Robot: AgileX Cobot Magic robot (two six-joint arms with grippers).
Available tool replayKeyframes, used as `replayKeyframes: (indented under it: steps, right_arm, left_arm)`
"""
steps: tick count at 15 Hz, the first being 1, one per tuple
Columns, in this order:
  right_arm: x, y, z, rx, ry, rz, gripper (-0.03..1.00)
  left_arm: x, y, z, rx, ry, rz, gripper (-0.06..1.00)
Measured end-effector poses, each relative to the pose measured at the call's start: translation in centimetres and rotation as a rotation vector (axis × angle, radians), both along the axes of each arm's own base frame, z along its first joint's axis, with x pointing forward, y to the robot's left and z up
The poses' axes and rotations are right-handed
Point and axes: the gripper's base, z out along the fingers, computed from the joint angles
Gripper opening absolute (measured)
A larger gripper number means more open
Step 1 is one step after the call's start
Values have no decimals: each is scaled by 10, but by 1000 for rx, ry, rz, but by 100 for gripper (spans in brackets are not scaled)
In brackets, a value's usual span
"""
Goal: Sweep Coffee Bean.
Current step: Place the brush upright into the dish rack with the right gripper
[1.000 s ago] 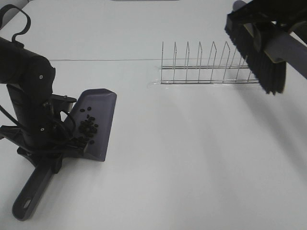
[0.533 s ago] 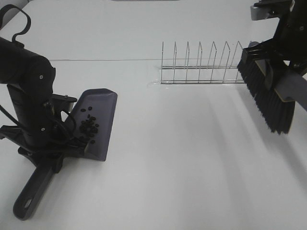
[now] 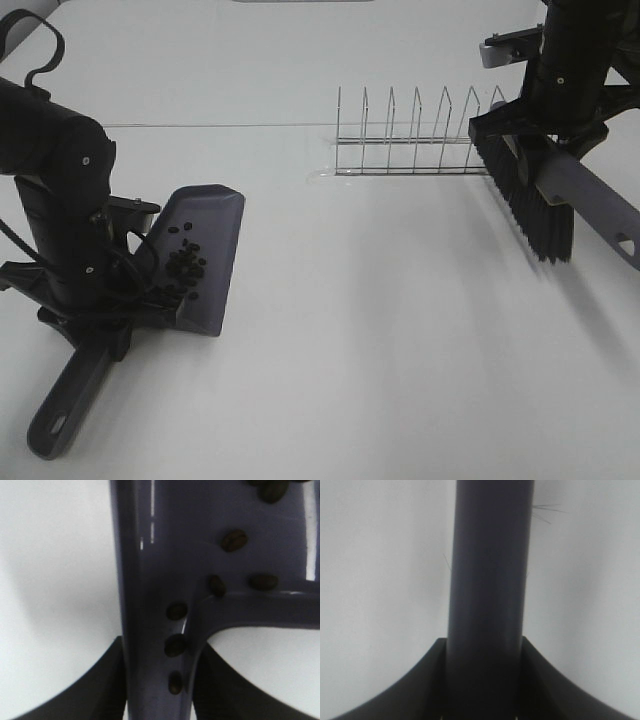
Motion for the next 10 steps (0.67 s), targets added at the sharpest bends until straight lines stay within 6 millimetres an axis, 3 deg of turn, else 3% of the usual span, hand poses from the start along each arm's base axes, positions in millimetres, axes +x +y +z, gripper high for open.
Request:
replayKeyframes:
  steps: [10]
  right_arm:
    - [31,4,-11,-25,-6,16,38]
  left_arm:
    - [0,0,0,-1,0,1,35]
